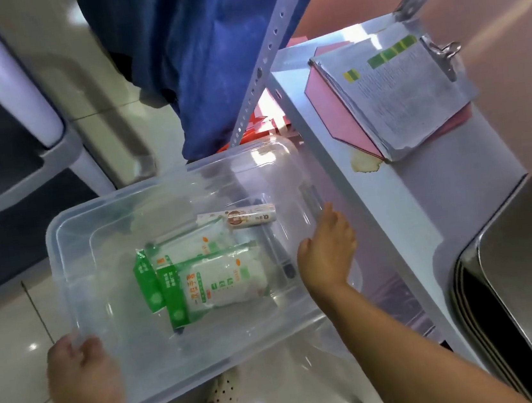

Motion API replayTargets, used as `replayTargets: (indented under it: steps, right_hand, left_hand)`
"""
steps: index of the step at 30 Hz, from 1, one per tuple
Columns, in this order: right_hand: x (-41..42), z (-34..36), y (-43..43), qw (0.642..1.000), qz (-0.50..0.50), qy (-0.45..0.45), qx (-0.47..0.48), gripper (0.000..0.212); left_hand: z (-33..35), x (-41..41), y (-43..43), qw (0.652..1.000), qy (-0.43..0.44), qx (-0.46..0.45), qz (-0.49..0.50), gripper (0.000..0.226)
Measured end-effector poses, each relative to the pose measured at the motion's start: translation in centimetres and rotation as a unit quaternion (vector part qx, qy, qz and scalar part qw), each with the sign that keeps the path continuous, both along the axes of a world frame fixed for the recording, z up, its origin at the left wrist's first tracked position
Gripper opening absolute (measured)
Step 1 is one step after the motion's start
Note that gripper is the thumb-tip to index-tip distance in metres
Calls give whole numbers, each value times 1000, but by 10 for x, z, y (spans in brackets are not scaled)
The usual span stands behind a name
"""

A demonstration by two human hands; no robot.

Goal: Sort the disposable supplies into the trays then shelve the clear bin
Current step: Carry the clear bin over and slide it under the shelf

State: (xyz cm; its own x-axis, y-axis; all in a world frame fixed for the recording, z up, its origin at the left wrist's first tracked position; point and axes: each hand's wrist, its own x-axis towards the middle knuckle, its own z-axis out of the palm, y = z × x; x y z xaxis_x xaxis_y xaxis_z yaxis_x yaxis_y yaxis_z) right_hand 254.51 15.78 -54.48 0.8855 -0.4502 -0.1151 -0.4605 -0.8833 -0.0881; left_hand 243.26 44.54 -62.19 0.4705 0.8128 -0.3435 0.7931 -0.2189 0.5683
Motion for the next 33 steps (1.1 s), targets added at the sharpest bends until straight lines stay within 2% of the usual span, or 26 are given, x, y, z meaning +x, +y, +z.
replayTargets:
  steps: [4,7,12,14,18,23,26,30,33]
  right_hand:
    - [1,2,-11,999,-10,27,-36,76]
    - [-13,0,-9,993,63,80,-66,80]
    - [-54,4,31,990,113,75,-29,75]
    - [-66,7,50,992,112,57,-14,74]
    - [-90,8,89,992,97,79,9,67]
    - [-131,9,147,993,108,36,17,47]
    - [-150,10,178,992,116,50,22,38]
    - [-160,7,197,991,83,102,13,50]
    - [-156,3,193,994,41,98,16,54]
  left_hand:
    - [10,11,-13,999,-3,-27,-21,24]
    - [24,16,-29,998,-9,-47,-38,17]
    - [46,21,-40,994,21,-81,-65,21]
    - [52,20,-39,990,45,-103,-82,26]
    - [63,19,-38,975,96,-157,-124,26]
    - [64,14,-25,927,142,-272,-216,6]
    - [64,19,-15,891,172,-340,-248,11]
    - [63,29,-12,840,203,-403,-302,14]
    - [65,38,-13,809,229,-436,-322,7]
